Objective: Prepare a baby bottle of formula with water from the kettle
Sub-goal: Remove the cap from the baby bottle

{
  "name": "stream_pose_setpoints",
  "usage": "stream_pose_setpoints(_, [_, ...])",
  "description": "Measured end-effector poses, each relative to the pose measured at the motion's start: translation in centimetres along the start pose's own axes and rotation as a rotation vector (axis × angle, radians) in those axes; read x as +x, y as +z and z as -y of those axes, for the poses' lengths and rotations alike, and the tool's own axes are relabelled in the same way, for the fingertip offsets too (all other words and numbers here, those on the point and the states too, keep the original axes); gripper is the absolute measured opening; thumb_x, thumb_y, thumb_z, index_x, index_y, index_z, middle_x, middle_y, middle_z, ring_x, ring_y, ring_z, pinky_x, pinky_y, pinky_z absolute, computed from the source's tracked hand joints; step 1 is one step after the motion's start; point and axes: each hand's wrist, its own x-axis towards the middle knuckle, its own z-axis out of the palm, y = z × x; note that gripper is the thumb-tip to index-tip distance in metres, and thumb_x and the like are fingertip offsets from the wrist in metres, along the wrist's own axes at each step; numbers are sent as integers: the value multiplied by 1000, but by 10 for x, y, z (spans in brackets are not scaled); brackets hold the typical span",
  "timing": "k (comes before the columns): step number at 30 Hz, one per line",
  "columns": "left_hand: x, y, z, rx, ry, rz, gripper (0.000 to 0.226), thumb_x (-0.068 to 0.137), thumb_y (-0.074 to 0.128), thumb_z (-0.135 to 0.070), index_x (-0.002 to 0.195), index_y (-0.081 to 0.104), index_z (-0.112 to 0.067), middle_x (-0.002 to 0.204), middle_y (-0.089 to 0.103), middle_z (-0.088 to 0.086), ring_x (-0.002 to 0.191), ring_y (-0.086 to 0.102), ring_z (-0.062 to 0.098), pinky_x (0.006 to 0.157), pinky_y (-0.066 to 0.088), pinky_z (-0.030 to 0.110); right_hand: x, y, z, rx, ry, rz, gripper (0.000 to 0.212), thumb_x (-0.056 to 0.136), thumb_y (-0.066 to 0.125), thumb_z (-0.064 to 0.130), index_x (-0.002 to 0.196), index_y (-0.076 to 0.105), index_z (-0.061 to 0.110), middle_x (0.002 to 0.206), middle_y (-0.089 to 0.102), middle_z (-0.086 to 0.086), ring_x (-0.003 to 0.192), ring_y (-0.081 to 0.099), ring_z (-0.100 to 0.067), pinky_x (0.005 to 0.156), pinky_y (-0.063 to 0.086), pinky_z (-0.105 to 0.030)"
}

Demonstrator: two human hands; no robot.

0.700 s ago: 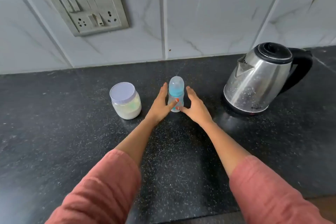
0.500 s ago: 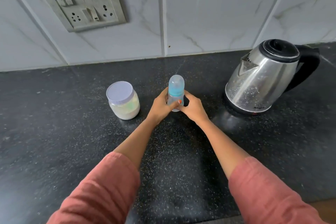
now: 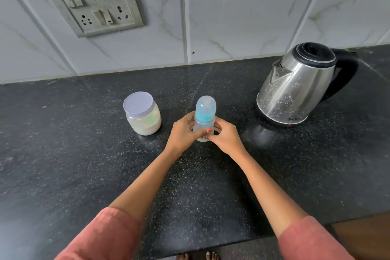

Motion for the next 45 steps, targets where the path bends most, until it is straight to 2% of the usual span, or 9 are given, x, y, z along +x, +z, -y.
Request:
stream_pose_setpoints(6, [-52, 5, -11, 4, -12, -8, 66, 70, 80, -19, 128, 50, -13, 115, 59, -10, 105, 57, 1, 88, 46, 11, -50, 1, 6, -11, 28, 8, 57, 74, 72, 7, 127, 52, 15, 125, 59, -1, 107, 49, 1, 79, 39, -2])
stream_pose_setpoints(9, [-77, 11, -11, 2, -29, -18, 65, 70, 80, -18, 127, 50, -15, 111, 58, -13, 106, 58, 3, 92, 47, 20, -74, 1, 4, 1, 31, 22, 56, 73, 72, 5, 125, 53, 15, 123, 60, -1, 107, 51, -1, 75, 38, 4])
stream_pose_setpoints(13, [-108, 19, -6, 21, -44, -50, 67, 69, 81, -20, 128, 50, -16, 109, 58, -14, 105, 58, 4, 90, 46, 21, -101, 3, 1, -24, 40, 59, 55, 72, 73, 6, 124, 54, 13, 122, 61, -1, 110, 54, -6, 85, 41, -5])
stream_pose_setpoints(16, [-124, 21, -2, 31, -57, -66, 68, 68, 82, -22, 128, 50, -16, 111, 61, -10, 106, 59, 7, 91, 47, 23, -117, 7, -1, -19, 29, 65, 54, 71, 74, 6, 121, 56, 13, 112, 60, 7, 104, 56, -3, 80, 40, 1])
stream_pose_setpoints(20, [-140, 24, 4, 41, -68, -83, 68, 67, 82, -23, 126, 50, -17, 110, 61, -10, 106, 60, 8, 91, 49, 26, -132, 12, -6, -31, 42, 75, 53, 70, 75, 6, 119, 58, 14, 109, 60, 10, 101, 56, 1, 85, 44, -6])
stream_pose_setpoints(25, [-149, 28, 12, 42, -82, -84, 69, 66, 83, -23, 127, 49, -18, 113, 60, -11, 108, 59, 9, 92, 48, 28, -140, 16, -10, -53, 48, 74, 55, 69, 76, 8, 120, 57, 14, 107, 58, 12, 99, 53, 4, 77, 37, 4])
stream_pose_setpoints(33, [-149, 30, 17, 31, -48, -67, 67, 68, 82, -22, 126, 49, -16, 114, 57, -10, 110, 57, 10, 93, 47, 26, -142, 13, -4, -125, 41, 94, 55, 70, 76, 10, 121, 56, 13, 107, 56, 11, 104, 51, -5, 77, 35, 5])
stream_pose_setpoints(38, [-149, 32, 19, 27, -25, -65, 65, 71, 80, -22, 126, 48, -16, 120, 58, -6, 107, 56, 7, 89, 43, 13, -140, -16, 21, -279, 37, 153, 64, 73, 71, 5, 131, 47, 14, 124, 56, 2, 108, 47, -4, 100, 37, -20])
stream_pose_setpoints(45, [-148, 36, 21, 15, -21, -60, 63, 69, 81, -22, 122, 48, -24, 116, 60, -8, 106, 57, 8, 88, 45, 20, -136, -21, 74, -329, 37, 219, 77, 67, 78, 17, 134, 41, 17, 126, 55, 0, 109, 52, -12, 100, 43, -32])
